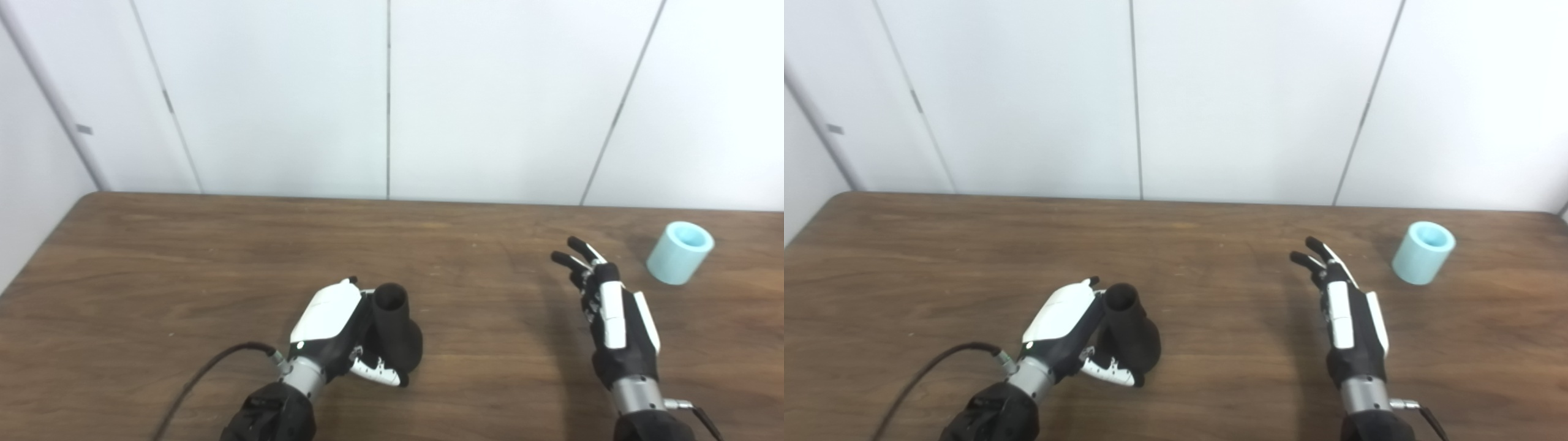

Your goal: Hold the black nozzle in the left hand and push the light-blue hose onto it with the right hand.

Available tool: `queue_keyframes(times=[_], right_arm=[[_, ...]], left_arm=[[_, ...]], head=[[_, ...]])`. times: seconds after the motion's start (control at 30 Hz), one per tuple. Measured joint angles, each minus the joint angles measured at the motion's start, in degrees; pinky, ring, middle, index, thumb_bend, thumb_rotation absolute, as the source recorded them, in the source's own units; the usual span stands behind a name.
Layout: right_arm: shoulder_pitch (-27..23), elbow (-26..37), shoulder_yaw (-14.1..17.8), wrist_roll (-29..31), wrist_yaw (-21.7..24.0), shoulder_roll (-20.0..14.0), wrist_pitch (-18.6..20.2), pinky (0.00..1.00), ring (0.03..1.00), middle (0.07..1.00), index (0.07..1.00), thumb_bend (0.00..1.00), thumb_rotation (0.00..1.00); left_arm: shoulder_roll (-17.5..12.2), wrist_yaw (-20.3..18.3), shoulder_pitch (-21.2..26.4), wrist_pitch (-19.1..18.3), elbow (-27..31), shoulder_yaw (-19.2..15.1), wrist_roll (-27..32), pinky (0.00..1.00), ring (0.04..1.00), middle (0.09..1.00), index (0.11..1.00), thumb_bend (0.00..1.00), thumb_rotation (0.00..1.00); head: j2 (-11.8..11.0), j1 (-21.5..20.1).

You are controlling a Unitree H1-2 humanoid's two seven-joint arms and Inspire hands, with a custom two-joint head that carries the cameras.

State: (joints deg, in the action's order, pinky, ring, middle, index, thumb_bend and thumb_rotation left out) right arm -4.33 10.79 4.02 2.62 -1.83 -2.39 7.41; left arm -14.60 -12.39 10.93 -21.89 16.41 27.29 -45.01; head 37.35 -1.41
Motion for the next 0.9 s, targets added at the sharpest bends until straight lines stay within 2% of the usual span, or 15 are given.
queue_keyframes(times=[0.3,0.57,0.7,0.73,0.9], right_arm=[[0.2,1.2,-0.1,-0.2,-0.1,-0.6,0.9,0.94,0.936,0.789,0.899,0.47,1.00],[0.5,3.1,0.0,0.3,0.1,-0.8,1.8,0.93,0.921,0.829,0.898,0.48,1.00],[1.1,5.0,0.6,1.4,0.6,-1.6,3.5,0.90,0.933,0.862,0.900,0.48,1.00],[1.2,5.3,0.7,1.5,0.7,-1.9,3.9,0.89,0.936,0.865,0.900,0.48,1.00],[1.0,7.0,1.4,1.3,0.5,-2.8,4.9,0.87,0.938,0.893,0.896,0.49,1.00]], left_arm=[[2.5,0.1,-1.6,0.0,0.3,1.3,-0.6,1.00,0.768,0.494,0.484,0.52,0.00],[3.7,0.1,-2.5,0.5,0.5,2.5,-1.5,1.00,0.737,0.486,0.490,0.52,0.00],[4.4,0.5,-2.9,0.8,0.1,2.7,-1.9,1.00,0.723,0.471,0.499,0.52,0.00],[4.6,0.5,-3.0,0.9,0.0,2.8,-2.1,1.00,0.721,0.465,0.502,0.52,0.00],[4.9,0.6,-3.2,0.9,0.0,3.2,-2.6,1.00,0.718,0.458,0.505,0.52,0.00]], head=[[1.1,-1.4],[1.5,-1.3],[1.4,-1.6],[1.7,-3.1],[1.7,-5.2]])
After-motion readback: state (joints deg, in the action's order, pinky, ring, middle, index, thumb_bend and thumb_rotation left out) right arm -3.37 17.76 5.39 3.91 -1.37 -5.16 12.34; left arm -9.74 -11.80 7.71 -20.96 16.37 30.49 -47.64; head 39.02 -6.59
